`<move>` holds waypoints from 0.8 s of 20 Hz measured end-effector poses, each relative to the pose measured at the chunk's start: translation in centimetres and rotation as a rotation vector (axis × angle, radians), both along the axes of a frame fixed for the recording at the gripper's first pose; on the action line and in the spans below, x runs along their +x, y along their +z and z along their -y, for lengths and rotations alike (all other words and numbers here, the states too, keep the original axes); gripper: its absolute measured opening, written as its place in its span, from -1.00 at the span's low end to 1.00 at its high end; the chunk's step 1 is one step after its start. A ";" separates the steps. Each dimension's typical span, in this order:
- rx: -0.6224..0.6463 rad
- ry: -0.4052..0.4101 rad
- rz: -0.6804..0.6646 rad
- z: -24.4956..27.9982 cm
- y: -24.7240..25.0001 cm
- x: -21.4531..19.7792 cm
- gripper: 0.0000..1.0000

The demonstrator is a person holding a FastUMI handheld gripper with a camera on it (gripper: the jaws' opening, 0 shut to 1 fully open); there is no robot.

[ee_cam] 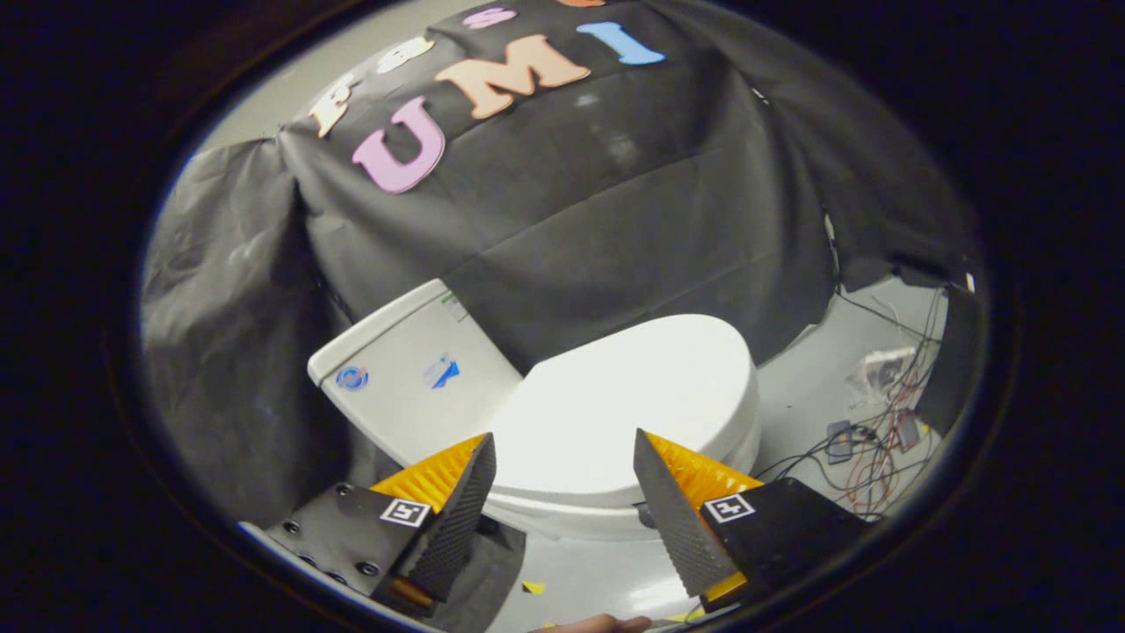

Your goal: Open the toilet lid.

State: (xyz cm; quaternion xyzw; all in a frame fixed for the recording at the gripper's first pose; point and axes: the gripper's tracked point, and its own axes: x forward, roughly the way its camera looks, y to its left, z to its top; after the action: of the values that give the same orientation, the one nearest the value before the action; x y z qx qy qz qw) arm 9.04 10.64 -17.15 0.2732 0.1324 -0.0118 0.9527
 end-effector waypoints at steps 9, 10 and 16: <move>0.310 -0.144 0.004 0.9 -3.7 -0.4 0.94; 0.332 -0.161 -0.025 1.1 -4.6 -0.5 0.93; 0.370 -0.143 -0.111 0.1 -7.3 -1.1 0.94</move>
State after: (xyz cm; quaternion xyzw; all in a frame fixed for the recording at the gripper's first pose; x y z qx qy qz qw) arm 7.96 10.52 -24.46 0.4512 0.1648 -0.0700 0.8743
